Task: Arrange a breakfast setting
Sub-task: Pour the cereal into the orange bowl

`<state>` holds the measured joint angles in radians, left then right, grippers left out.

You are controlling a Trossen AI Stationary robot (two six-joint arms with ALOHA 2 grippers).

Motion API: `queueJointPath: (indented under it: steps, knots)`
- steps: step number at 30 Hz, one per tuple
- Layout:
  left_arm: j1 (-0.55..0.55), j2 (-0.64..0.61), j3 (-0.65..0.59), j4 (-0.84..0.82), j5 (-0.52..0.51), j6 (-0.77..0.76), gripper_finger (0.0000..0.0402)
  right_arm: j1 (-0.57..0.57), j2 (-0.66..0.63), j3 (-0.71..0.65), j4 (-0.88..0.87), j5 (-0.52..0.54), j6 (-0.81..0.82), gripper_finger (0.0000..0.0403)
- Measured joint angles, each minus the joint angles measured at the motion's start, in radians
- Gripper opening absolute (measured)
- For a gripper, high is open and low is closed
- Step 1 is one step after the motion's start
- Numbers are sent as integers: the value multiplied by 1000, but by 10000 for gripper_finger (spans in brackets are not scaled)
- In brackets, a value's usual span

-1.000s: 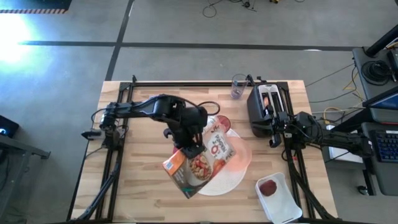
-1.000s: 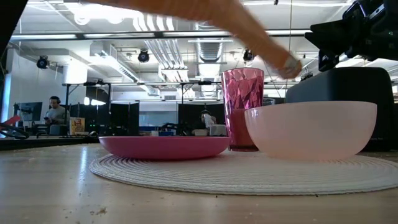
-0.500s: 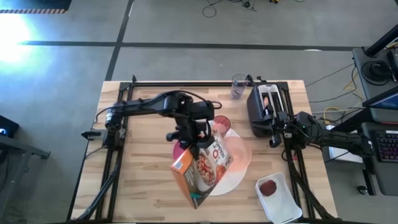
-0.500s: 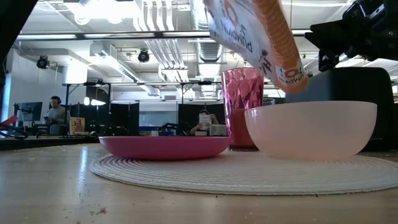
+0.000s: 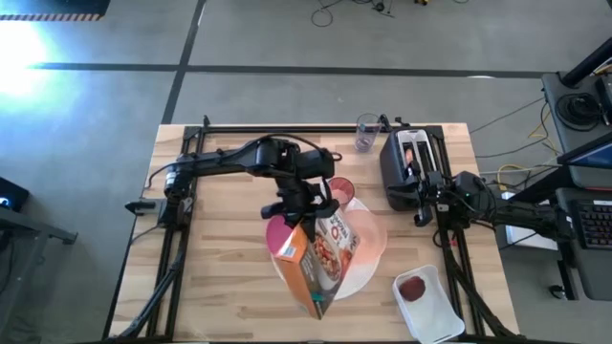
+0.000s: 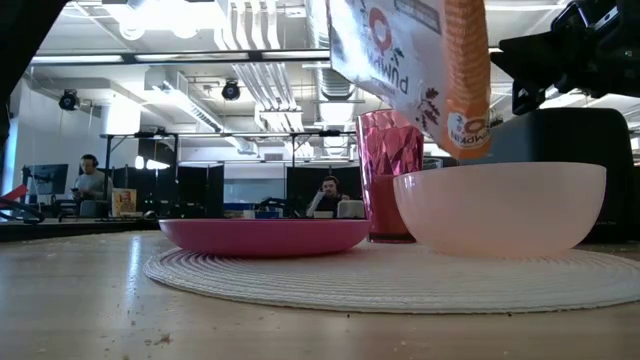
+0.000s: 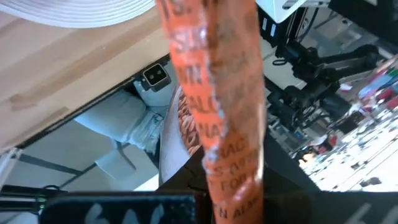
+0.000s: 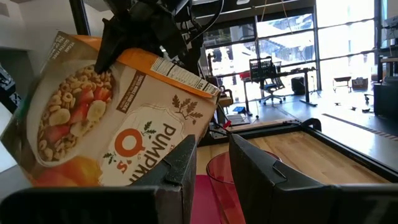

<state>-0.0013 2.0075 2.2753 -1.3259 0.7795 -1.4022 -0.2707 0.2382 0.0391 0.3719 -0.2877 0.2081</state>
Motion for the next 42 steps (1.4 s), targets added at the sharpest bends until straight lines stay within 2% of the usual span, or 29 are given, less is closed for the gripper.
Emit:
queueJointPath:
  steps: [11,22,29,42]
  knots:
    - [0,0,0,145,-5,-189,15,0,0,0,0,0,0,86]
    - [0,0,0,183,-7,-350,15,0,0,0,0,0,0,86]
    - [0,1,0,269,15,-479,15,0,0,0,0,0,0,86]
    - [0,1,-6,287,78,-549,15,0,0,0,0,0,0,86]
